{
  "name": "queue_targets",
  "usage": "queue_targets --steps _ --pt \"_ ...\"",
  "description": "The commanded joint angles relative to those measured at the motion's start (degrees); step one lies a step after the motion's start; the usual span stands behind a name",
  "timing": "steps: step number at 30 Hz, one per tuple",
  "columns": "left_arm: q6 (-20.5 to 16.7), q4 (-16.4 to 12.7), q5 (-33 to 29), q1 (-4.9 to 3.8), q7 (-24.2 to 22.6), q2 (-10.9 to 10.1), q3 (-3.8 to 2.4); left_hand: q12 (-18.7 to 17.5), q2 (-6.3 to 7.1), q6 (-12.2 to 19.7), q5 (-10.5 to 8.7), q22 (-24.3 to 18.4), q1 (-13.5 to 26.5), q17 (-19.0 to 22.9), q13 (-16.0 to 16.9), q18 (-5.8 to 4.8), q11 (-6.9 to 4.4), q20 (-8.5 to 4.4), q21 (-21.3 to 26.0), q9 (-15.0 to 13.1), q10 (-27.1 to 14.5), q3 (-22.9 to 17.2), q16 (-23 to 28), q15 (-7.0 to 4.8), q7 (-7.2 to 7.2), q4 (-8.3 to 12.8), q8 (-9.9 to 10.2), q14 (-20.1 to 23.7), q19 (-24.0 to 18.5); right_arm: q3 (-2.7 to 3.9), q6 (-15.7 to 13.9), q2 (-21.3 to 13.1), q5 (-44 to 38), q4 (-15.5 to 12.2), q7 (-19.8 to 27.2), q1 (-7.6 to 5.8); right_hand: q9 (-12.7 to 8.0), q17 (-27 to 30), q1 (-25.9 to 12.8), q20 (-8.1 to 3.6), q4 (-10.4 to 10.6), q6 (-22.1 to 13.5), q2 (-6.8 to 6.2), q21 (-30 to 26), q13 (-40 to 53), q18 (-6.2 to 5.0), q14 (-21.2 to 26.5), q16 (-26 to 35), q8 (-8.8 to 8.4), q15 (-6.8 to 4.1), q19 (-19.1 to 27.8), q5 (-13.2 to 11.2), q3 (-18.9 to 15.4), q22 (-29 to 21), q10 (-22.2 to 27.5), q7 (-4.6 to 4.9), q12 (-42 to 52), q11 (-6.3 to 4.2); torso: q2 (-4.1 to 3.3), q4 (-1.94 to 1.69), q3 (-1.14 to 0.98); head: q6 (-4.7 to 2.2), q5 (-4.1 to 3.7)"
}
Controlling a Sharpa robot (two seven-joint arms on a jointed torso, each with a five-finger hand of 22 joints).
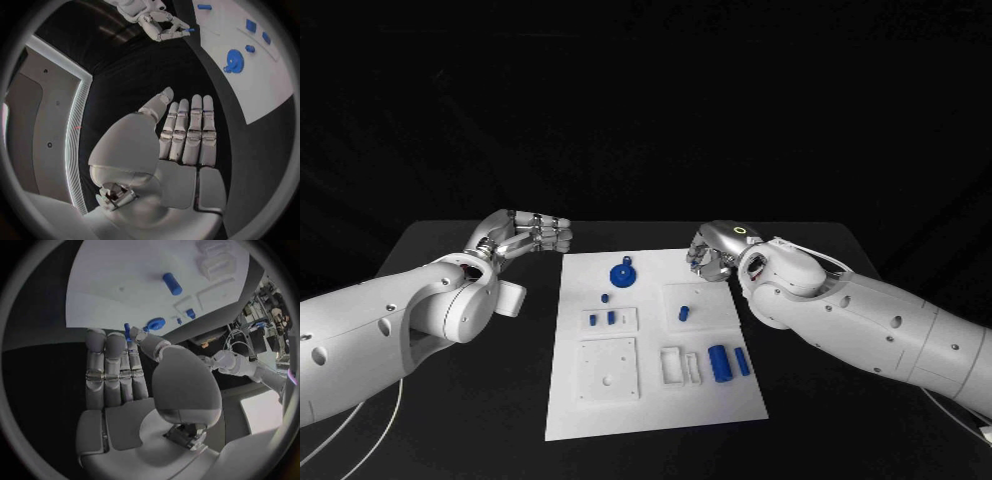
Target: Assemble the parts on the task board
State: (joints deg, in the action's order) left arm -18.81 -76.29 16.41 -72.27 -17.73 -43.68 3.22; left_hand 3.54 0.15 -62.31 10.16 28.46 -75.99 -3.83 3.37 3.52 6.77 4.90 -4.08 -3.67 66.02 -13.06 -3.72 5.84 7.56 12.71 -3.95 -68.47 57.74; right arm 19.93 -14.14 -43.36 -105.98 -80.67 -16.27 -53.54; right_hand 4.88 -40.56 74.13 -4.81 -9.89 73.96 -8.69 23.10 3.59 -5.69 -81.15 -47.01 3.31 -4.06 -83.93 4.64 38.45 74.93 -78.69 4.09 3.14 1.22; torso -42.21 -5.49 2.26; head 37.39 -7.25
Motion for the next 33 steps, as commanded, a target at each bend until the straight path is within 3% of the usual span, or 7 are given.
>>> queue_targets --steps 1,6,10,17,21,27,33 --pt "0.8 0.2 -0.5 -0.07 -0.3 0.3 -0.07 -0.2 -0.1 0.4 0.38 0.1 -0.3 0.1 -0.1 0.16 0.09 -0.32 -0.3 0.0 -0.4 0.0 0.2 -0.04 0.1 0.3 0.1 -0.3 0.1 0.47 -1.0 -0.3 2.2 -1.8 0.1 0.01 0.1 -0.1 0.0 -0.51 0.0 0.4 -0.08 0.3 0.1 -0.63 -0.3 0.3 0.37 0.03 -2.6 -0.1 0.2 1.9 -0.8 0.0 0.4 -0.36 0.05 0.07 -0.02 -0.14 0.45" --pt "0.9 0.9 -0.6 -0.07 -0.3 0.7 -0.06 -0.2 -0.1 0.4 0.38 0.1 -0.3 0.1 -0.1 0.16 0.09 -0.32 -0.3 0.0 -0.4 0.0 0.2 -0.04 0.1 0.3 0.1 -0.3 0.1 0.82 -1.0 -0.2 3.6 -4.4 0.6 0.22 0.1 -0.1 0.1 -0.53 0.0 0.3 -0.06 0.2 0.1 -0.8 -0.3 0.4 0.37 0.02 -2.6 -0.2 0.2 1.8 -0.7 0.02 0.4 -0.34 0.2 0.11 0.06 -0.3 1.57" --pt "0.8 1.9 -0.7 -0.06 -0.4 1.6 -0.06 -0.2 -0.21 0.3 0.36 0.5 -0.3 0.1 -0.1 0.17 0.09 -0.3 -0.3 0.0 -0.5 0.0 0.2 -0.02 0.09 0.4 0.1 -0.2 -0.1 0.91 -1.8 0.3 4.1 -7.3 1.2 1.47 0.1 -0.1 0.1 -0.51 0.1 0.3 -0.02 0.2 0.1 -0.9 -0.4 0.5 0.38 0.02 -2.6 -0.2 0.1 1.8 -0.7 0.02 0.4 -0.34 0.49 0.13 0.2 -0.34 2.64" --pt "0.7 3.4 -1.1 -0.04 -0.8 3.0 -0.05 -0.2 -0.21 0.3 0.36 0.5 -0.3 0.1 -0.1 0.17 0.09 -0.3 -0.3 0.0 -0.5 0.0 0.2 -0.02 0.09 0.4 0.1 -0.2 -0.1 0.9 -3.7 1.9 4.2 -11.0 2.8 4.47 0.1 -0.1 0.2 -0.49 0.0 0.3 0.01 0.0 0.1 -1.1 -0.5 0.6 0.37 0.01 -2.6 -0.3 0.1 1.7 -0.7 0.03 0.4 -0.33 1.17 0.44 0.65 -0.2 5.57" --pt "0.6 4.1 -1.3 -0.02 -0.9 3.8 -0.04 -0.2 -0.32 0.3 0.37 0.7 -0.3 0.1 -0.1 0.19 0.08 -0.3 -0.3 0.0 -0.4 0.0 0.2 -0.03 0.1 0.4 0.1 -0.2 -0.1 0.73 -5.0 3.0 4.2 -11.7 3.8 6.25 0.1 -0.1 0.2 -0.48 0.0 0.3 0.03 -0.1 0.1 -1.21 -0.6 0.7 0.38 0.01 -2.6 -0.3 0.1 1.6 -0.7 0.02 0.4 -0.33 1.41 0.62 0.82 0.13 7.9" --pt "0.4 4.9 -1.6 0.0 -1.1 4.7 -0.04 -0.2 -0.32 0.3 0.37 0.7 -0.3 0.1 -0.1 0.19 0.08 -0.3 -0.3 0.0 -0.4 0.0 0.2 -0.03 0.1 0.4 0.1 -0.2 -0.1 0.0 -6.0 4.4 3.3 -12.1 4.7 8.87 0.1 -0.1 0.3 -0.47 0.0 0.3 0.07 -0.1 0.1 -1.34 -0.7 0.8 0.37 0.02 -2.6 -0.4 0.1 1.5 -0.6 0.04 0.4 -0.31 1.7 0.76 1.09 0.78 9.83" --pt "0.3 5.5 -1.8 0.0 -1.1 5.7 -0.03 -0.1 -0.45 0.3 0.38 1.0 -0.3 0.1 -0.1 0.19 0.07 -0.31 -0.3 0.0 -0.4 0.1 0.2 -0.02 0.1 0.3 0.1 -0.2 -0.2 -2.37 -6.3 5.9 0.9 -11.0 5.0 10.41 0.1 -0.1 0.3 -0.41 0.0 0.3 0.06 0.0 0.1 -1.4 -0.7 0.9 0.38 0.04 -2.6 -0.5 0.1 1.4 -0.6 0.03 0.4 -0.31 1.77 0.88 1.11 1.13 10.88"
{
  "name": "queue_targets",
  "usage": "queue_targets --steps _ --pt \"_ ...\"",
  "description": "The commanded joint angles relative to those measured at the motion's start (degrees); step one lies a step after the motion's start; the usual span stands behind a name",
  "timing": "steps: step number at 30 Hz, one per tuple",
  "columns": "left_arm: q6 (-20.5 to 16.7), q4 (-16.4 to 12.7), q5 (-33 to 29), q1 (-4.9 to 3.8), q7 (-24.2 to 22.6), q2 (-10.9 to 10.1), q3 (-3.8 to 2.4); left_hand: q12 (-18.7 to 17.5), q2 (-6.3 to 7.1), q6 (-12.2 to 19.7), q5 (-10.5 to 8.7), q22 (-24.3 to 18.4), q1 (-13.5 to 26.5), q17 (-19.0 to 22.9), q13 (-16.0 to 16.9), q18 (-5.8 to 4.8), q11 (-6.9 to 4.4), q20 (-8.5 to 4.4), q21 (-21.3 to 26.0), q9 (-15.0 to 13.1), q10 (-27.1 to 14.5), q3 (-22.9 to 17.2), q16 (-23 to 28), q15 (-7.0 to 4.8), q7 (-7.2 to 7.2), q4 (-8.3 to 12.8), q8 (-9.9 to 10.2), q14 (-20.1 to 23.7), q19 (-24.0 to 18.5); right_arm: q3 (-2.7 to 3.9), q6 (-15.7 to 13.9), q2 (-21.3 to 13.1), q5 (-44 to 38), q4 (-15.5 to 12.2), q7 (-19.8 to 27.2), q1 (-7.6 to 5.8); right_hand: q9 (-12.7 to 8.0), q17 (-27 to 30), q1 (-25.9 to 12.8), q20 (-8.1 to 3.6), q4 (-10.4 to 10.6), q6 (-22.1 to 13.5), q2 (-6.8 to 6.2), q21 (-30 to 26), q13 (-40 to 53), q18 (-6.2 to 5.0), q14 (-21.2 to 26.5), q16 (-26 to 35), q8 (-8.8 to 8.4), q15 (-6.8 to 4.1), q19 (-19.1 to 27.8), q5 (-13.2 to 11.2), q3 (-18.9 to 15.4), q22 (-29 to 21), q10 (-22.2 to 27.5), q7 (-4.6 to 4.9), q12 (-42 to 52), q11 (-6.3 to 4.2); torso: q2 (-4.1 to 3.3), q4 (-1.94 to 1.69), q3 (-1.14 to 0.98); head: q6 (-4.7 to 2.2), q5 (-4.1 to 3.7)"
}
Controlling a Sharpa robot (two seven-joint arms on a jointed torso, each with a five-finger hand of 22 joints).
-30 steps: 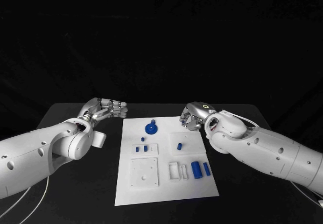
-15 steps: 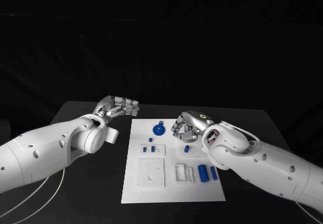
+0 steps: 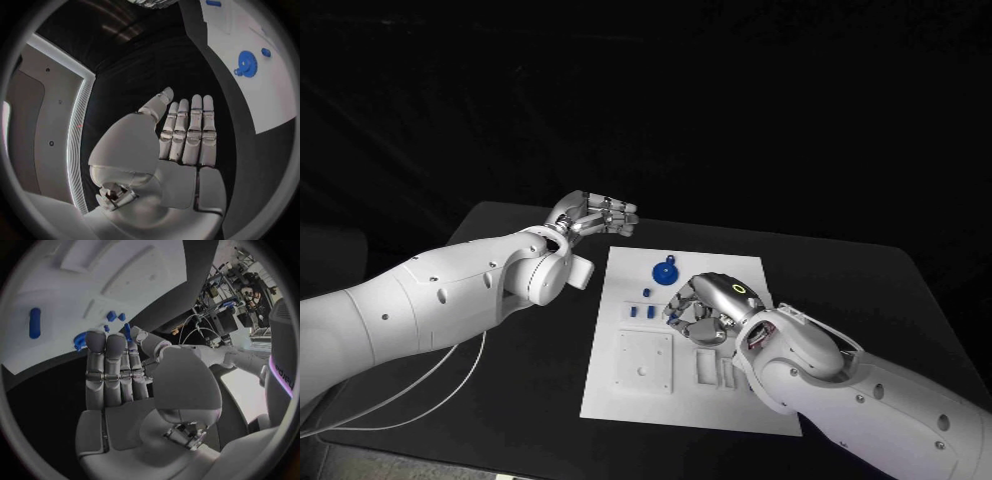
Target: Assemble the parts on the task board
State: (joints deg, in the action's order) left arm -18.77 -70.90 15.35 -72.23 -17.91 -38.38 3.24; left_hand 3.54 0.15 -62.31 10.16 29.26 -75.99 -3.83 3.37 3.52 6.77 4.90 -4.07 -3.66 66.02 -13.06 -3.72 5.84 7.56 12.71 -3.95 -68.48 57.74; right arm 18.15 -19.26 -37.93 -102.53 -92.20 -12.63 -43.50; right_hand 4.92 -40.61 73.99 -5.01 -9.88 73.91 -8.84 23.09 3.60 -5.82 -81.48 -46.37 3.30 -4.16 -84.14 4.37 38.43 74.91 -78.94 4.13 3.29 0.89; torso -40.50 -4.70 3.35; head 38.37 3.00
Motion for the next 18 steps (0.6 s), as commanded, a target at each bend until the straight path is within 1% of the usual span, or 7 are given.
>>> queue_targets --steps 1,4,8,12,15,18 --pt "0.3 0.2 -0.7 -0.04 -0.9 0.5 -0.06 -0.1 -0.45 0.3 0.38 0.2 -0.3 0.1 -0.1 0.19 0.07 -0.31 -0.3 0.0 -0.4 0.1 0.2 -0.02 0.1 0.3 0.1 -0.2 -0.2 -0.79 -1.2 0.6 -2.7 0.6 1.4 0.42 0.0 -0.1 0.5 -0.21 0.0 0.3 0.21 0.0 0.1 -1.3 -0.4 0.3 0.39 0.14 -2.4 -0.3 0.1 1.4 -0.4 -0.01 0.2 0.02 0.04 0.08 0.03 0.17 0.71" --pt "0.3 0.4 -0.8 -0.04 -1.0 0.9 -0.05 -0.1 -0.45 0.3 0.38 0.2 -0.3 0.1 -0.1 0.19 0.07 -0.31 -0.3 0.0 -0.4 0.1 0.2 -0.02 0.1 0.3 0.1 -0.2 -0.2 -1.94 -1.2 1.3 -3.7 1.4 1.3 0.72 0.0 -0.1 0.5 -0.2 -0.1 0.4 0.21 0.0 0.1 -1.31 -0.4 0.3 0.38 0.14 -2.4 -0.3 0.1 1.4 -0.4 -0.02 0.2 0.02 0.03 0.04 0.04 0.38 1.0" --pt "0.4 0.7 -0.8 -0.05 -1.0 1.4 -0.05 -0.1 -0.45 0.3 0.38 0.2 -0.3 0.1 -0.1 0.19 0.07 -0.31 -0.3 0.0 -0.4 0.1 0.2 -0.02 0.1 0.3 0.1 -0.2 -0.2 -2.86 -1.2 2.1 -4.8 2.6 1.1 1.09 0.0 -0.1 0.5 -0.19 -0.1 0.4 0.18 0.1 0.1 -1.32 -0.5 0.3 0.38 0.15 -2.4 -0.4 0.2 1.4 -0.4 -0.01 0.2 0.03 -0.01 -0.1 -0.01 0.74 1.5" --pt "0.4 0.8 -0.8 -0.05 -1.0 1.7 -0.05 -0.1 -0.45 0.3 0.38 0.2 -0.3 0.1 -0.1 0.19 0.07 -0.31 -0.3 0.0 -0.4 0.1 0.2 -0.02 0.1 0.3 0.1 -0.2 -0.2 -3.25 -1.3 2.7 -5.6 3.5 0.9 1.45 0.0 -0.1 0.5 -0.19 -0.1 0.4 0.18 0.1 0.1 -1.32 -0.5 0.3 0.38 0.15 -2.4 -0.4 0.2 1.4 -0.4 -0.01 0.2 0.03 0.0 -0.19 0.02 1.08 1.93" --pt "0.6 0.8 -0.8 -0.05 -1.0 1.9 -0.05 -0.2 -0.54 0.3 0.39 0.5 -0.4 0.1 -0.1 0.19 0.07 -0.29 -0.3 0.0 -0.4 0.1 0.2 0.0 0.09 0.3 0.1 -0.1 -0.3 -3.39 -1.6 3.0 -6.0 4.0 0.6 1.67 0.0 -0.1 0.5 -0.19 -0.1 0.4 0.17 0.1 0.1 -1.33 -0.5 0.3 0.38 0.15 -2.4 -0.4 0.2 1.4 -0.4 -0.01 0.2 0.03 0.01 -0.12 0.0 1.37 2.56" --pt "0.7 0.9 -0.8 -0.05 -0.9 1.9 -0.05 -0.2 -0.54 0.3 0.39 0.5 -0.4 0.1 -0.1 0.19 0.07 -0.29 -0.3 0.0 -0.4 0.1 0.2 0.0 0.09 0.3 0.1 -0.1 -0.3 -3.49 -1.6 3.2 -6.4 4.5 0.2 1.83 0.0 -0.1 0.6 -0.19 -0.2 0.5 0.09 0.4 0.1 -1.33 -0.6 0.4 0.4 0.13 -2.4 -0.3 0.3 1.4 -0.5 -0.06 0.2 0.01 -0.03 -0.14 0.02 1.48 2.73"
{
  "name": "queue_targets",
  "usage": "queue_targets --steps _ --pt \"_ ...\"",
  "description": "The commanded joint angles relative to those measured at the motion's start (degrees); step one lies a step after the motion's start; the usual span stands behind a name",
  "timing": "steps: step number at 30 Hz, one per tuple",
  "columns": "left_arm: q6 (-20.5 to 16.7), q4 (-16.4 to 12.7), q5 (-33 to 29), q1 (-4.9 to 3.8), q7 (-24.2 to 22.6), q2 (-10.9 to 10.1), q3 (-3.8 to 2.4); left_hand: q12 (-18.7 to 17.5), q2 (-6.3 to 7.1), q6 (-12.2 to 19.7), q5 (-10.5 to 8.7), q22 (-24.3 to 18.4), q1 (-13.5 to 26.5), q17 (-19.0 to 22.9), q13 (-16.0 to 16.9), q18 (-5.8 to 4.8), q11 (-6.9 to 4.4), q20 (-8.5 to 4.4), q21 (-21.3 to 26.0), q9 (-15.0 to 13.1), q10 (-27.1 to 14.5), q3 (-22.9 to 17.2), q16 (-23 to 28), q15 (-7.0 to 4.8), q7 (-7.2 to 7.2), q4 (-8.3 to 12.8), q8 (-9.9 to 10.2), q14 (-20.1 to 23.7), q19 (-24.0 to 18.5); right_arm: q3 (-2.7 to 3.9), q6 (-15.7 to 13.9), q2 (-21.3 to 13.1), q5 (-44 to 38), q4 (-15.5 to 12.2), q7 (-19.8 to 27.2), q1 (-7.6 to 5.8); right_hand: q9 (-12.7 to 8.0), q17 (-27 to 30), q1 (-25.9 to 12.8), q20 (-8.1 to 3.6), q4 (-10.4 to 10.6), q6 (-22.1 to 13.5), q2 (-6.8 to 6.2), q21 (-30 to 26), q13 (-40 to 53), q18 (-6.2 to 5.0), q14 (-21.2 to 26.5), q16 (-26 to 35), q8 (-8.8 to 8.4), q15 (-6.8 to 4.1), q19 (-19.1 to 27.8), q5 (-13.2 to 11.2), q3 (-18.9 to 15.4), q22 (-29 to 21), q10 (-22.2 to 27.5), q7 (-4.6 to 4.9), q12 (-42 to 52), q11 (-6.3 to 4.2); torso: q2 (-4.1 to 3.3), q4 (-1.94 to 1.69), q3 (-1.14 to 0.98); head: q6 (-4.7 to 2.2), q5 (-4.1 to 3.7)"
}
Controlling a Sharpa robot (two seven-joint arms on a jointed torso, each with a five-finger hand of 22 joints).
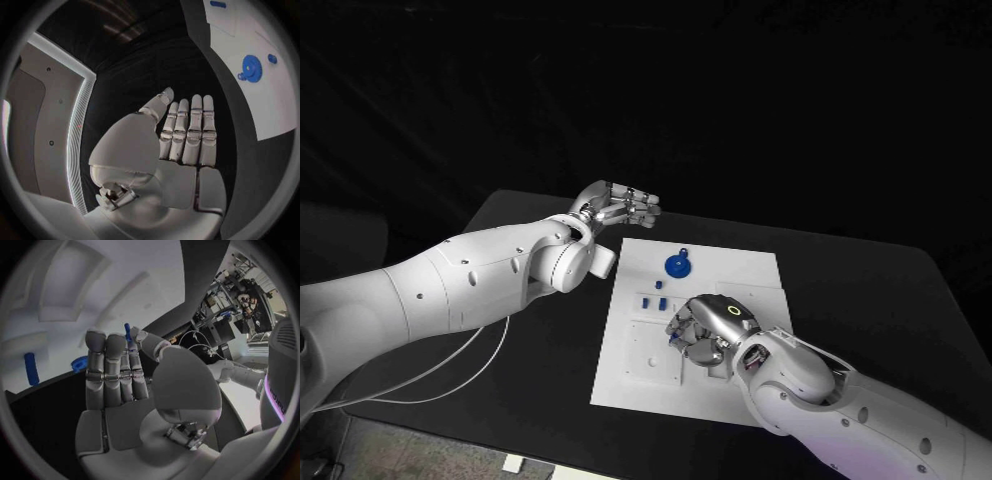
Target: Assemble the parts on the task board
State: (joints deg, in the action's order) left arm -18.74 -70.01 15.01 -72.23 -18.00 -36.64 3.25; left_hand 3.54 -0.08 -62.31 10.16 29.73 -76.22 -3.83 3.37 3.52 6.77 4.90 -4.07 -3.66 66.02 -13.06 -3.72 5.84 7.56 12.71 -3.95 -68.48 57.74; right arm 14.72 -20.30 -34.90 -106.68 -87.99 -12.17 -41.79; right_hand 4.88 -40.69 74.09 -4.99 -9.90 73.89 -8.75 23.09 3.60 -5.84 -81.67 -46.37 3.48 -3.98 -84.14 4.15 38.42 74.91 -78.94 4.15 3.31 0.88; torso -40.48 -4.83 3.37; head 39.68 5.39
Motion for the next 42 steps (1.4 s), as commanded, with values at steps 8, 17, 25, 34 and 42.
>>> queue_targets --steps 8,17,25,34,42 --pt "0.9 -0.1 -0.4 -0.05 -0.8 0.2 -0.06 -0.2 -0.31 0.3 0.39 0.1 -0.2 0.1 -0.1 0.19 0.07 -0.29 -0.3 0.0 -0.4 0.1 0.2 0.0 0.09 0.3 0.1 -0.1 -0.3 -0.53 -0.7 0.8 -3.1 1.3 -0.9 0.51 0.1 0.0 0.5 -0.21 -0.1 0.5 0.0 0.4 0.1 -1.31 -0.4 0.4 0.22 -0.06 -2.4 -0.1 0.4 1.4 -0.5 -0.07 0.2 0.03 -0.03 0.06 -0.01 0.63 0.8" --pt "1.1 -0.1 -0.4 -0.05 -0.7 0.1 -0.06 -0.1 -0.34 0.4 0.39 0.4 -0.2 0.1 -0.1 0.21 0.1 -0.23 -0.2 0.0 -0.5 0.3 0.2 0.03 0.11 0.2 0.1 -0.1 -0.4 -0.66 -0.8 1.1 -3.6 1.8 -1.2 0.68 0.0 -0.1 0.4 -0.23 -0.2 0.5 -0.01 0.4 0.0 -1.33 -0.5 0.4 0.2 -0.07 -2.4 -0.2 0.5 1.3 -0.5 -0.07 0.2 0.03 0.02 0.06 0.07 0.79 1.01" --pt "1.3 -0.2 -0.4 -0.05 -0.6 0.1 -0.06 -0.1 -0.34 0.4 0.39 0.4 -0.2 0.1 -0.1 0.21 0.1 -0.23 -0.2 0.0 -0.5 0.3 0.2 0.03 0.11 0.2 0.1 -0.1 -0.4 -0.77 -0.8 1.6 -4.1 2.3 -1.4 0.7 0.0 -0.2 0.4 -0.24 -0.2 0.6 -0.04 0.6 0.1 -1.33 -0.5 0.4 0.2 -0.08 -2.4 -0.3 0.6 1.3 -0.5 -0.08 0.2 0.02 -0.01 0.1 0.01 0.88 1.29" --pt "1.6 -0.3 -0.4 -0.04 -0.4 0.1 -0.06 -0.2 -0.36 0.5 0.37 0.5 -0.2 0.1 -0.1 0.23 0.14 -0.19 -0.1 0.0 -0.6 0.4 0.2 0.06 0.15 0.2 0.1 0.0 -0.4 -0.91 -1.7 2.0 -4.8 2.6 -1.9 0.71 0.0 -0.2 0.4 -0.25 -0.3 0.6 -0.05 0.8 0.1 -1.35 -0.6 0.5 0.2 -0.09 -2.4 -0.4 0.7 1.3 -0.6 -0.09 0.2 0.02 0.01 0.06 0.03 0.89 1.38" --pt "1.7 -0.3 -0.4 -0.04 -0.3 0.2 -0.06 -0.2 -0.36 0.5 0.37 0.5 -0.2 0.1 -0.1 0.23 0.14 -0.19 -0.1 0.0 -0.6 0.4 0.2 0.06 0.15 0.2 0.1 0.0 -0.4 -0.95 -0.6 2.1 -5.0 2.6 -2.0 0.71 0.0 -0.3 0.4 -0.24 -0.3 0.6 -0.08 0.9 0.0 -1.35 -0.6 0.5 0.2 -0.09 -2.4 -0.5 0.8 1.2 -0.6 -0.1 0.2 0.02 0.01 0.15 0.05 0.88 1.6"
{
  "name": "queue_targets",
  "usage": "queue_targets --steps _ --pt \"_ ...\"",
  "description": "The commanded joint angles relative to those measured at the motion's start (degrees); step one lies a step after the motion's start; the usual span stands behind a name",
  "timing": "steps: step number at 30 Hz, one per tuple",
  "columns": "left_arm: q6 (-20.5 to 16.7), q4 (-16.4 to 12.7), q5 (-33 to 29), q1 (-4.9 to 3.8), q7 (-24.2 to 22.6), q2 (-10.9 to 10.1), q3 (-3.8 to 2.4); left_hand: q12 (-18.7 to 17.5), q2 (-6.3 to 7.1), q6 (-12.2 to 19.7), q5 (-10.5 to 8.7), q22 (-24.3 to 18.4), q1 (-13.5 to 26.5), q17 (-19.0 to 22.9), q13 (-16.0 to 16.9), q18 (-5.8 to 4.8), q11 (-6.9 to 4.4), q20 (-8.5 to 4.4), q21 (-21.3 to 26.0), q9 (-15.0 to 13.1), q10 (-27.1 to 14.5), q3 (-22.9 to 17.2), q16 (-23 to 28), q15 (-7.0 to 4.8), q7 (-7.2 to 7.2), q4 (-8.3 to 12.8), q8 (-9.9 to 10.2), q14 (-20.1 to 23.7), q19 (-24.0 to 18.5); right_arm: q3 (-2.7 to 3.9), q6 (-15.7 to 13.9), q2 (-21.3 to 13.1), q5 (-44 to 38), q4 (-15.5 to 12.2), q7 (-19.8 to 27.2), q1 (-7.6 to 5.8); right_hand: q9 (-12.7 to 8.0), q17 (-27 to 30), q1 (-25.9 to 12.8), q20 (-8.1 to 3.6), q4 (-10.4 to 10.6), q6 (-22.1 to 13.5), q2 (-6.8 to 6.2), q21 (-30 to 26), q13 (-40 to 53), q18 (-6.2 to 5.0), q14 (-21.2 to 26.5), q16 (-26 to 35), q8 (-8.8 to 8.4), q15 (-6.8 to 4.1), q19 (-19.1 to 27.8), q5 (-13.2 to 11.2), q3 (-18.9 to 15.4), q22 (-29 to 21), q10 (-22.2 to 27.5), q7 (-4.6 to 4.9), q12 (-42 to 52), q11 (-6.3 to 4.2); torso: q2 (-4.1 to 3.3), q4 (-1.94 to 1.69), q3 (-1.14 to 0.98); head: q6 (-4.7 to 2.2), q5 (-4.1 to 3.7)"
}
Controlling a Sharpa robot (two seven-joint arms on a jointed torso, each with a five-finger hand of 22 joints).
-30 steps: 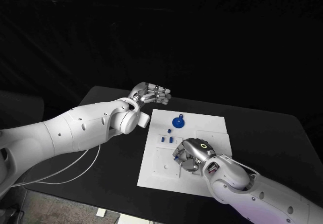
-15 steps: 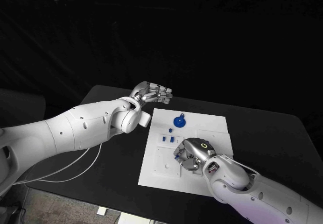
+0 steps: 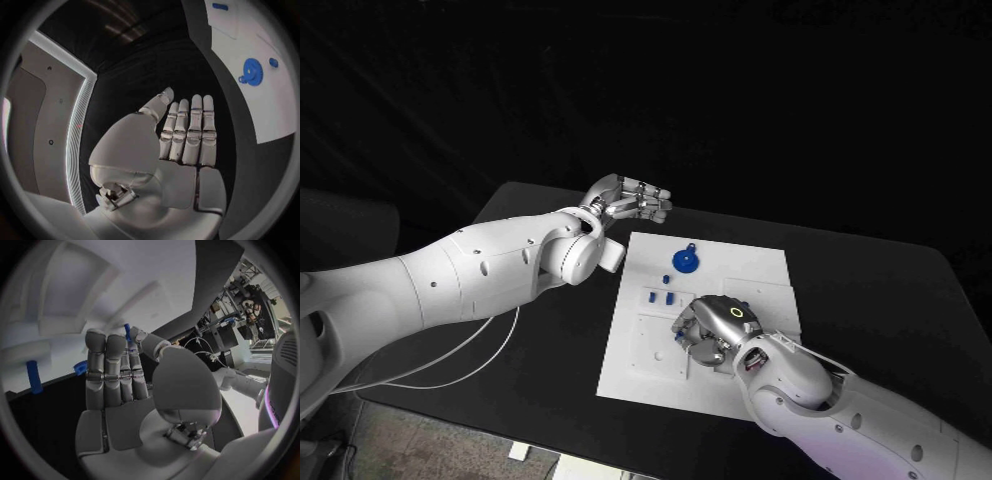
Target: Assemble the parts on the task board
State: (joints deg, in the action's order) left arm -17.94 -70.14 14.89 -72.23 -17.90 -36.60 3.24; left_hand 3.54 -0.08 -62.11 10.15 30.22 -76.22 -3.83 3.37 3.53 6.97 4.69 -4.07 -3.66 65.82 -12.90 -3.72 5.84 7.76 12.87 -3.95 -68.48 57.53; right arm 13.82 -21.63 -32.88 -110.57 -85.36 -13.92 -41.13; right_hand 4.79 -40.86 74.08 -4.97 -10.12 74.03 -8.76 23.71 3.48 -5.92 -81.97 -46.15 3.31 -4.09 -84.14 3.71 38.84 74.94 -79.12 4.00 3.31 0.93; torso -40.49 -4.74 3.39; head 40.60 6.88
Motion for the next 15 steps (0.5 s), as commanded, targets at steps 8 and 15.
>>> queue_targets --steps 8,15 --pt "1.2 -0.1 -0.3 -0.05 -0.2 0.3 -0.06 -0.2 -0.36 0.3 0.31 0.1 -0.2 0.1 -0.1 0.22 -0.01 0.08 -0.1 0.0 -0.5 0.3 0.2 0.13 -0.03 -0.1 0.1 0.2 -0.3 -0.66 4.7 0.2 -1.9 0.2 -1.0 0.05 0.0 -0.2 0.3 -0.19 -0.1 0.3 0.07 -0.3 0.2 -1.22 0.1 0.4 0.36 0.1 -2.2 0.1 -0.1 1.0 -0.1 0.13 0.2 0.02 0.01 0.1 0.03 0.07 0.19" --pt "1.3 -0.1 -0.3 -0.05 -0.1 0.4 -0.06 -0.2 -0.36 0.3 0.31 0.1 -0.2 0.1 -0.1 0.22 -0.01 0.08 -0.1 0.0 -0.5 0.3 0.2 0.13 -0.03 -0.1 0.1 0.2 -0.3 -1.47 6.7 0.4 -2.6 0.4 -1.6 0.04 -0.3 -0.2 0.1 -0.13 0.1 0.0 -0.08 -1.2 0.1 -1.12 0.3 0.3 0.35 0.17 -2.1 1.3 -1.1 0.8 0.3 0.25 0.2 0.11 0.02 -0.02 0.05 0.27 0.18"
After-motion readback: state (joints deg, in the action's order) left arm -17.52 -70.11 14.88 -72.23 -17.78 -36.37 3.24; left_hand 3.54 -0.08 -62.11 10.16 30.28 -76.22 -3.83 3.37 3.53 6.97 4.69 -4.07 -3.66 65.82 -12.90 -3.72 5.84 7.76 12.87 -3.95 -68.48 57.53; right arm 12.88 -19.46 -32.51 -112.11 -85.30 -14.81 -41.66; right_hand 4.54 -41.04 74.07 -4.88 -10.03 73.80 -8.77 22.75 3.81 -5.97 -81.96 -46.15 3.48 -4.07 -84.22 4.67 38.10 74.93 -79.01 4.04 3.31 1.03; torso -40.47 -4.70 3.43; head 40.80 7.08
